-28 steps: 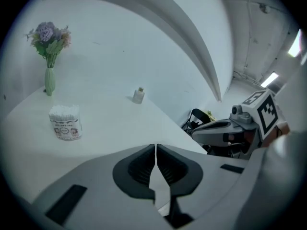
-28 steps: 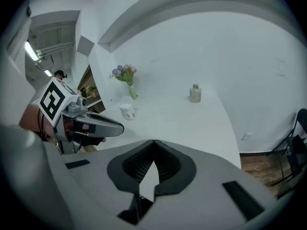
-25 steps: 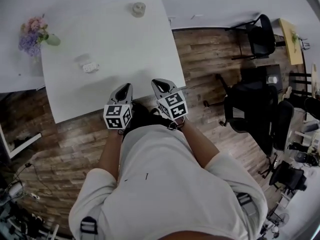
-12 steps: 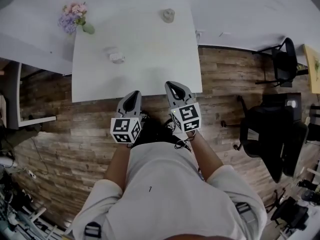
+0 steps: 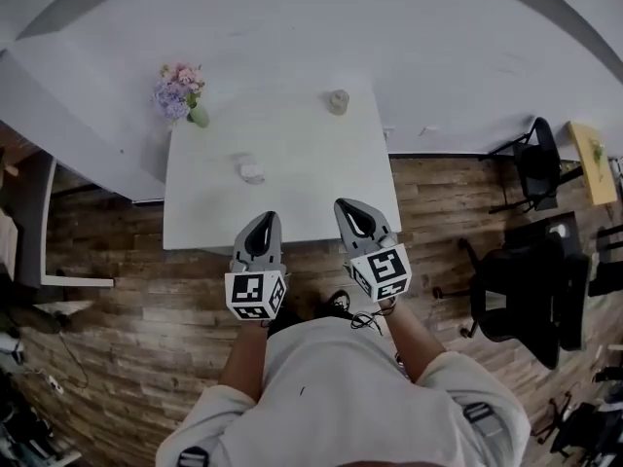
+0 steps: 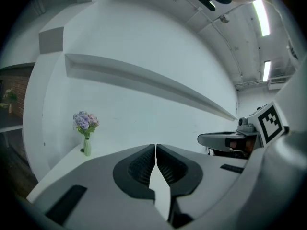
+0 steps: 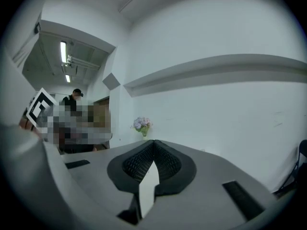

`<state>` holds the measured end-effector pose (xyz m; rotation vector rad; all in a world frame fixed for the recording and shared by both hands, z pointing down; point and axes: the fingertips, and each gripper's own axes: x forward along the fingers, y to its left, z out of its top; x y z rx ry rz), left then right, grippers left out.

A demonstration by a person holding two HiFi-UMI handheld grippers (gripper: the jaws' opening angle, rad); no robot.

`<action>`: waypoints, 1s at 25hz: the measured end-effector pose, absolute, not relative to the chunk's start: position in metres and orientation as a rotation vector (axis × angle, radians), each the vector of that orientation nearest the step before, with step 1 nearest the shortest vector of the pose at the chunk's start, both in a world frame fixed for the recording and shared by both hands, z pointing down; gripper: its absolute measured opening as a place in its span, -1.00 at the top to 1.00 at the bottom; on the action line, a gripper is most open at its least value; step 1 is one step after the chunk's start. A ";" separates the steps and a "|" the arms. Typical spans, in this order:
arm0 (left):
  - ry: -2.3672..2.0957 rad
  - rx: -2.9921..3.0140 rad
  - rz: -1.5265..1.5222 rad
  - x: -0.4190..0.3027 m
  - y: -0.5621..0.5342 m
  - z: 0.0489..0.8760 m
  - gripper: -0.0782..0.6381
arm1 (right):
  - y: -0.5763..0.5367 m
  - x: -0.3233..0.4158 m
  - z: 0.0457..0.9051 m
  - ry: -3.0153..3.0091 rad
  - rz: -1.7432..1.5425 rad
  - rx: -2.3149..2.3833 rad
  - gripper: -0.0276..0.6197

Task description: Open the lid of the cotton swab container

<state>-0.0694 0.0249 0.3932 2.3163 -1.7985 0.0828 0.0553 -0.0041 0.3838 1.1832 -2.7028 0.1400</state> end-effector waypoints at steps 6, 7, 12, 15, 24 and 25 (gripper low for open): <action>-1.849 2.387 0.061 -0.103 0.029 0.358 0.71 | 0.000 0.041 0.340 -2.708 0.010 1.312 0.92; -1.843 2.401 0.060 -0.106 0.030 0.353 0.71 | 0.002 0.038 0.337 -2.707 0.003 1.324 0.92; -1.808 2.434 0.004 -0.118 0.037 0.338 0.71 | 0.013 0.020 0.322 -2.709 -0.032 1.351 0.92; -1.805 2.443 -0.018 -0.119 0.038 0.337 0.72 | 0.015 0.019 0.320 -2.706 -0.037 1.361 0.92; -1.765 2.448 -0.010 -0.119 0.043 0.346 0.72 | 0.026 0.023 0.327 -2.673 -0.066 1.351 0.92; -1.759 2.450 -0.018 -0.118 0.042 0.346 0.72 | 0.025 0.023 0.327 -2.676 -0.065 1.348 0.92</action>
